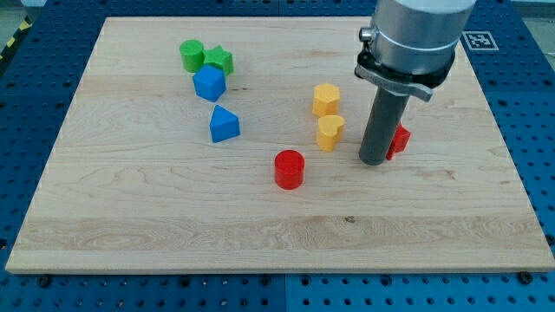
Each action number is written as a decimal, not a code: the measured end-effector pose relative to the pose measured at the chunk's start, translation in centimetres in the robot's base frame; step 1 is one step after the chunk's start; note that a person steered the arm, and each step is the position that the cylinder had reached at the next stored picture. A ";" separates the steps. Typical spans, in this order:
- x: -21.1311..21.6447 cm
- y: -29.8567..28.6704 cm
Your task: Push the red star parallel to the hexagon
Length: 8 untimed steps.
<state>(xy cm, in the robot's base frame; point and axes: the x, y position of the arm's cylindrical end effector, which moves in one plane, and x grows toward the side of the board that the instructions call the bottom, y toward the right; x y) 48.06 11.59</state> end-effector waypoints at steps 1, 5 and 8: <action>-0.7 1.1; -4.1 4.4; -8.9 4.4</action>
